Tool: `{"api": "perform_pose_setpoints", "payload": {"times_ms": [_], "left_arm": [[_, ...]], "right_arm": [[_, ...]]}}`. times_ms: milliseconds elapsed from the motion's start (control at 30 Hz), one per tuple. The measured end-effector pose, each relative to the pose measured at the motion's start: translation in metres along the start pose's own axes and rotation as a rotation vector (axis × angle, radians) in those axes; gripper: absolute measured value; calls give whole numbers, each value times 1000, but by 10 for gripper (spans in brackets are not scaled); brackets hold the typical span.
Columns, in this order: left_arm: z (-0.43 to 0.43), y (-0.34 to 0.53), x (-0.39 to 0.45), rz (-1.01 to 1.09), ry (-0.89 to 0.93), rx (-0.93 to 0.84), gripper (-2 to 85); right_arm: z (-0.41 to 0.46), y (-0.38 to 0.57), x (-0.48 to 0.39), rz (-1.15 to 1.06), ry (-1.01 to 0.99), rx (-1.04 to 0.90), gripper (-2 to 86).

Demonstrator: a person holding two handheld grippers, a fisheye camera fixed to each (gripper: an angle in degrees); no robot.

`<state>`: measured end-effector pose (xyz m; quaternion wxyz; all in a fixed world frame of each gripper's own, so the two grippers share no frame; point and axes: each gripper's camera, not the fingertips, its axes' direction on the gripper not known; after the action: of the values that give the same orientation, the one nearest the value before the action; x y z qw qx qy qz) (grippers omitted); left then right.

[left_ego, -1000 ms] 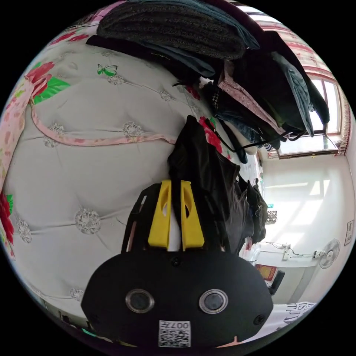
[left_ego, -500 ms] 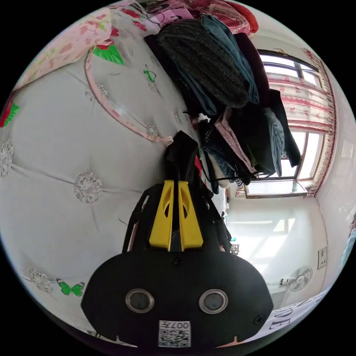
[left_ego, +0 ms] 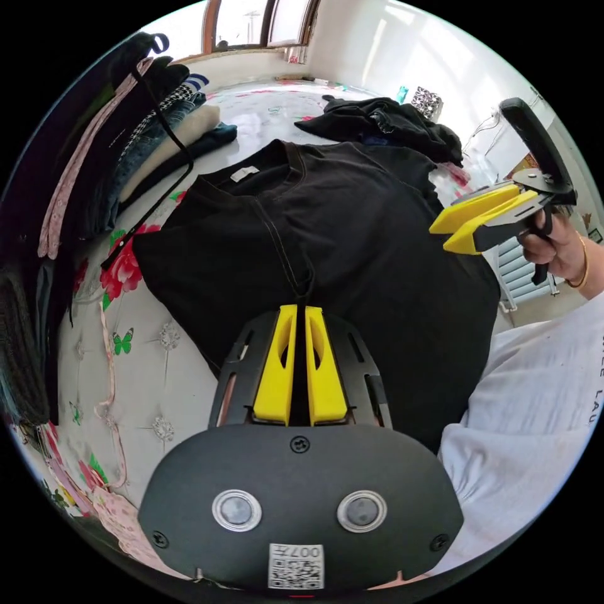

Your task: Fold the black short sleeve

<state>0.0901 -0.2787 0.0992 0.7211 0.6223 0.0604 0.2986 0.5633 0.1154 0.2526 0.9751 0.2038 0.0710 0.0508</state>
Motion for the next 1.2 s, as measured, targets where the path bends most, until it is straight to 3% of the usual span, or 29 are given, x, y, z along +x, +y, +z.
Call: {"api": "perform_pose_setpoints", "payload": {"times_ms": [200,367,467,533,633,733,1000,1133,1200], "left_arm": [[2,-18,21,-17,58,48,73],[2,-24,36,-63,84,99,80],[7,-20,28,-160,119,107,76],[10,-16,21,-226,117,103,73],[13,-12,7,-334,81,91,66],[16,-13,-8,-419,74,71,61],[12,-21,-34,-555,91,70,52],[11,-23,-41,-586,94,67,45],[11,-22,-45,-605,88,53,40]], "right_arm": [[17,-76,-12,-141,-3,-18,96],[-7,-69,36,-4,-42,83,107],[-47,-29,106,223,69,198,110],[-85,24,179,513,126,314,112],[-117,100,251,828,68,502,112],[-112,141,287,954,8,557,111],[-90,168,274,974,42,671,66],[-74,170,284,914,-245,678,25],[-75,161,273,879,-230,692,11]]}}
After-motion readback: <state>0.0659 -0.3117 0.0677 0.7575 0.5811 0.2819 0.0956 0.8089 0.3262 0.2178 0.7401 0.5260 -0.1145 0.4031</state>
